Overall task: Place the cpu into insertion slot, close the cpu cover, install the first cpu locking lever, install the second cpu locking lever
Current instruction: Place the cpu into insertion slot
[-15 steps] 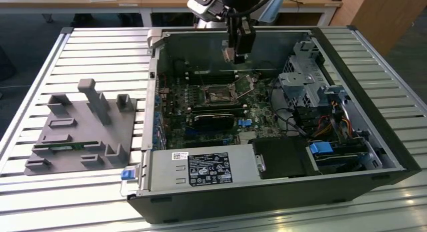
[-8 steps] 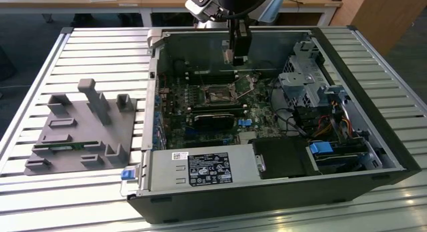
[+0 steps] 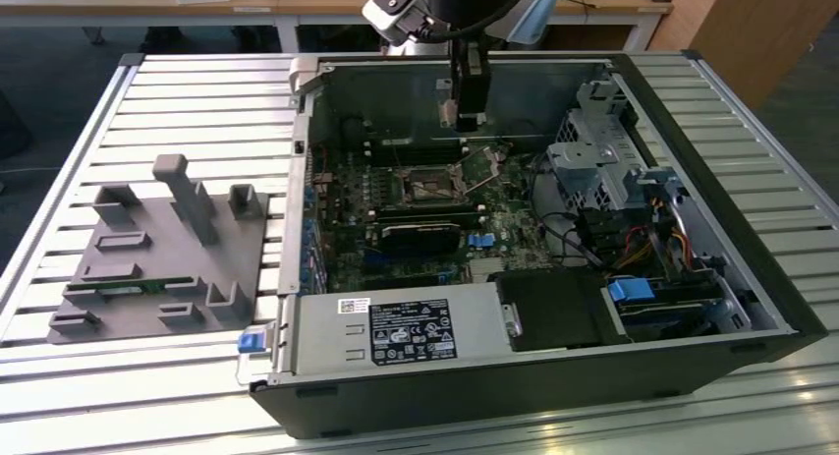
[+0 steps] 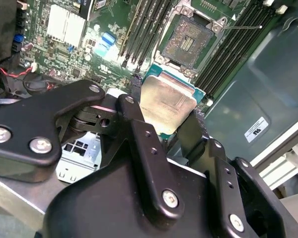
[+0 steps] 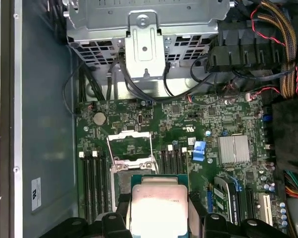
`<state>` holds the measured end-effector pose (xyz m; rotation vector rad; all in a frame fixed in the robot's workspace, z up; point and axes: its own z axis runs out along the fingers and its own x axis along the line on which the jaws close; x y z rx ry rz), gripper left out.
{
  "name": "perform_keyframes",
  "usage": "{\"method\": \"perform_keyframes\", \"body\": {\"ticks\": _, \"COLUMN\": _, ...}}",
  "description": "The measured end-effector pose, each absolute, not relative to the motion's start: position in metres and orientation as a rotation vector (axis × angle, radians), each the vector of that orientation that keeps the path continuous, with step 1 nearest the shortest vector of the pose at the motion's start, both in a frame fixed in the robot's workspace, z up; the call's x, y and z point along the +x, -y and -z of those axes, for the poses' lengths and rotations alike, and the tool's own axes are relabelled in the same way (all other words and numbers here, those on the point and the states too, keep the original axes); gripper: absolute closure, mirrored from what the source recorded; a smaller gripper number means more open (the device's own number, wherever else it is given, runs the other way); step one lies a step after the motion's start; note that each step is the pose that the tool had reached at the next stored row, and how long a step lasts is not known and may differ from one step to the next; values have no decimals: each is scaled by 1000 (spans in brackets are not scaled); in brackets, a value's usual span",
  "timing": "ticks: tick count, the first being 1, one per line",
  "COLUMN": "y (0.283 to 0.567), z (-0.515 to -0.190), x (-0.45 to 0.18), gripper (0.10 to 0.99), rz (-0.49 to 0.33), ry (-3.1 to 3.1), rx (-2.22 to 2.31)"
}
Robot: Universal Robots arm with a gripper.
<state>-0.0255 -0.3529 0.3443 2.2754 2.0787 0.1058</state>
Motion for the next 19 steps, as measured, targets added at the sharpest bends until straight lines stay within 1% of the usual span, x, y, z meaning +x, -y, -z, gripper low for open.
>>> {"method": "perform_keyframes", "body": {"ticks": 19, "y": 353, "z": -335, "x": -25, "gripper": 545, "rz": -85, "ry": -2033, "rx": 2299}}
